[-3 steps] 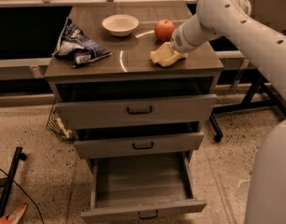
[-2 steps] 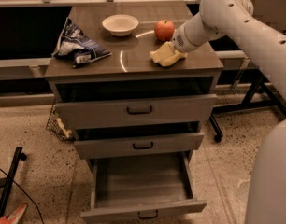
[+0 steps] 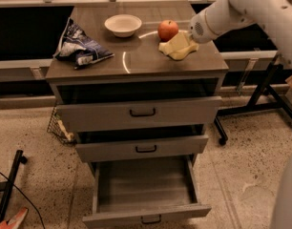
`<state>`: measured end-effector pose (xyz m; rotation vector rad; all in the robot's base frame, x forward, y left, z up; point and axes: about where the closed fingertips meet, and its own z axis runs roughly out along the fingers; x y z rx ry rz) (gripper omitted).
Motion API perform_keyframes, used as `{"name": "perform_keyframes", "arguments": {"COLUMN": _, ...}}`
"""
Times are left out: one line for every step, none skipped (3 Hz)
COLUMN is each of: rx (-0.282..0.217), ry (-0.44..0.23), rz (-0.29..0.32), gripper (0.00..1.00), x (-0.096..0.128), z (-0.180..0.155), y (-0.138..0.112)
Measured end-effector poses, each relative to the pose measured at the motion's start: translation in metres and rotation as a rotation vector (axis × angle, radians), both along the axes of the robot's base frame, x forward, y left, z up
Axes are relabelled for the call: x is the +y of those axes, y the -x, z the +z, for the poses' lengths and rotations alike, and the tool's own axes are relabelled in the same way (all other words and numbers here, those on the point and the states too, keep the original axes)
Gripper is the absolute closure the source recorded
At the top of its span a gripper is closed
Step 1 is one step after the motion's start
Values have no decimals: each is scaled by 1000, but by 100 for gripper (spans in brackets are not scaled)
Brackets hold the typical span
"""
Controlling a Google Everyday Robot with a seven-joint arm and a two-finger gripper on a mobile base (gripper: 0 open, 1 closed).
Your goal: Place sponge into bottom drawer
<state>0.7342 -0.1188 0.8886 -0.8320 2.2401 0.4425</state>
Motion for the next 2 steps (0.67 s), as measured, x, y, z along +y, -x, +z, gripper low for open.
{"name": "perform_keyframes", "arguments": {"rx": -10, "ry": 15, "rz": 0, "gripper": 100, "x": -14, "z": 16, "y": 25}}
{"name": "perform_keyframes", "arguments": {"rx": -19, "ry": 71, "rz": -103, "gripper": 100, "x": -35, "z": 21, "y": 34}}
